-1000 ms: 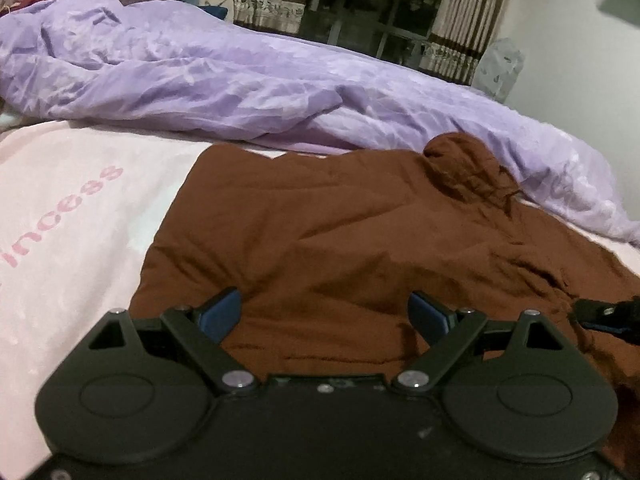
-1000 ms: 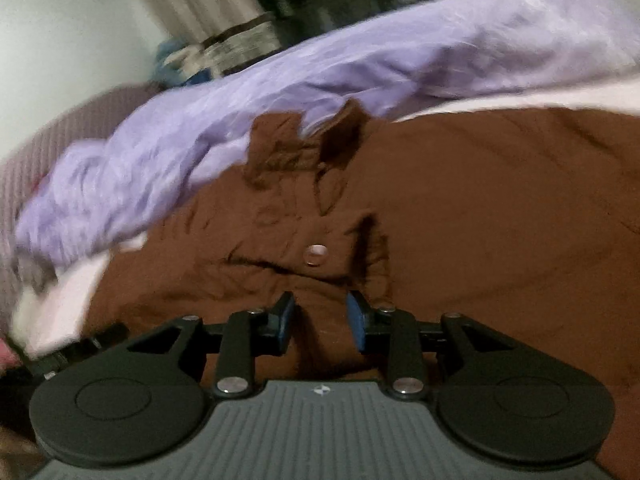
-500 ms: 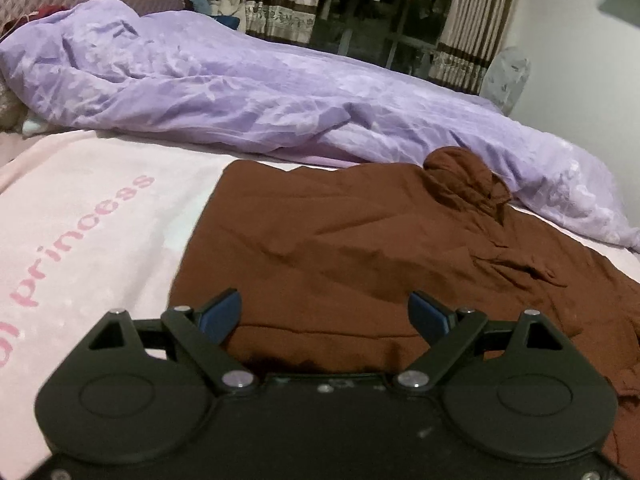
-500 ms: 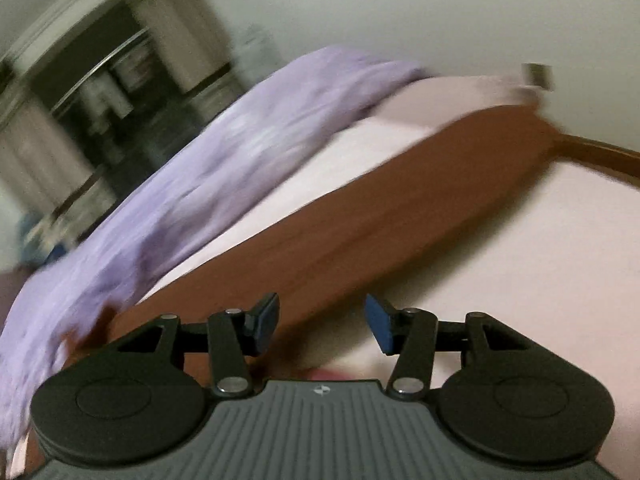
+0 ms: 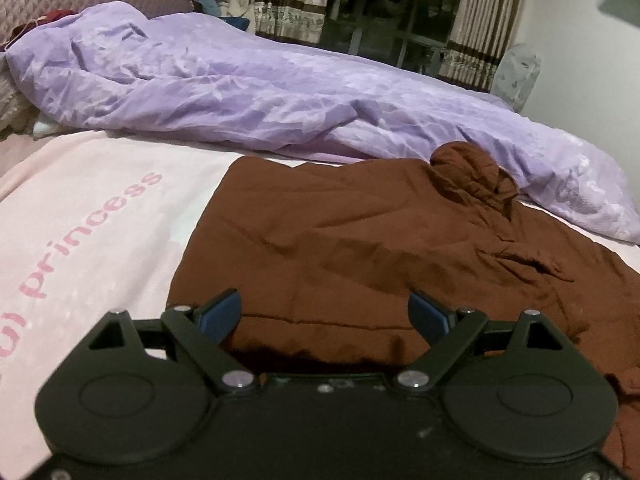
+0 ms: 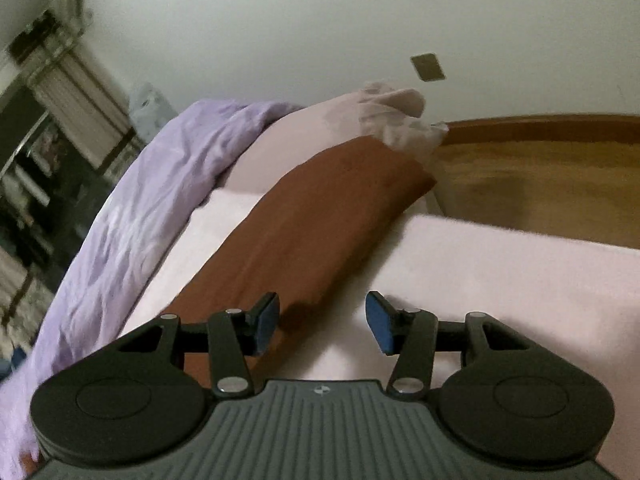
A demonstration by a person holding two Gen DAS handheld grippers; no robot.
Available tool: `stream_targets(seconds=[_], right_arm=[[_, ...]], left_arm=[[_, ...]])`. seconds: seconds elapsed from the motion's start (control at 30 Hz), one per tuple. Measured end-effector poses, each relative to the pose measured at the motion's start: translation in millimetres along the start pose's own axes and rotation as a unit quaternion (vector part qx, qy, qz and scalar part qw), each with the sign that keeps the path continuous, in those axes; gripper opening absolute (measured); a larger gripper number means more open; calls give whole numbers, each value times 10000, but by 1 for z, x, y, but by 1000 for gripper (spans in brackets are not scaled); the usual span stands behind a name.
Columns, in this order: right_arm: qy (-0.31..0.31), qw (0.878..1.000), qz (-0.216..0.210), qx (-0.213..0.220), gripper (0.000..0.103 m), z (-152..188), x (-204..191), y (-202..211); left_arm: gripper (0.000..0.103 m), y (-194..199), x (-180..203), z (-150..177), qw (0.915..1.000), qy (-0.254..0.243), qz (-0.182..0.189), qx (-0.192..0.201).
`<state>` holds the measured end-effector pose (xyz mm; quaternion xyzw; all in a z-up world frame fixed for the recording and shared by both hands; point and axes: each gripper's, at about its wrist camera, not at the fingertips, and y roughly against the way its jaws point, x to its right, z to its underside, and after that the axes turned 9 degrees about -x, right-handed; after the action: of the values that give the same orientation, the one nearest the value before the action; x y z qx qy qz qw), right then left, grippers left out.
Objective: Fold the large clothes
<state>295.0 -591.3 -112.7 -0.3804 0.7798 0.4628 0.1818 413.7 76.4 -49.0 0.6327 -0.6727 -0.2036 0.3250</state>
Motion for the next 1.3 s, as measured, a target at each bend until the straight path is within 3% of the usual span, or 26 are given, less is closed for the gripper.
stream_targets(seconds=[0.2,0.37,0.43,0.5,0.63,0.77,0.9,0.97,1.07,1.17,1.23,1.3], right_arm=[[-586,9974,-367,213,60,-23,17,-19],[-794,9956,-389,312,59,-31,15,-27],[-803,9955,-358,346,50,-30,14,-26],[-768,9962,-216,341,29,-30,12,-27],[-710,9964,-192,424,11,-32,9,-22],[-189,9966,-274,759,7,-33,-22,3],[595,9895,-846,1008,6,-21,-85,40],[1083,9800,-1251,1104,6,-5,-126,60],[1929,9548,-1954,1141,6,35,-193,89],[2827,9178,-2603,997,6,94,-257,108],[3316,8918,-3014,624,16,141,-292,109],[3744,8692,-3224,198,51,188,-317,104]], left_arm=[[91,-4,7,-3,9999,-88,-134,-41],[91,-4,8,-4,9999,-108,-120,-13],[91,-4,8,-5,9999,-120,-107,-10],[91,-4,7,-5,9999,-126,-97,-14],[91,0,5,-4,9999,-127,-53,11],[91,4,3,-6,9999,-86,38,65],[91,7,1,-7,9998,-61,176,103],[91,9,0,-6,9996,-46,248,110],[91,11,-1,-5,9992,-14,383,113],[91,13,-1,-6,9987,61,503,92],[91,14,-1,-8,9973,200,702,62],[91,13,1,-10,9936,394,1060,-55]])
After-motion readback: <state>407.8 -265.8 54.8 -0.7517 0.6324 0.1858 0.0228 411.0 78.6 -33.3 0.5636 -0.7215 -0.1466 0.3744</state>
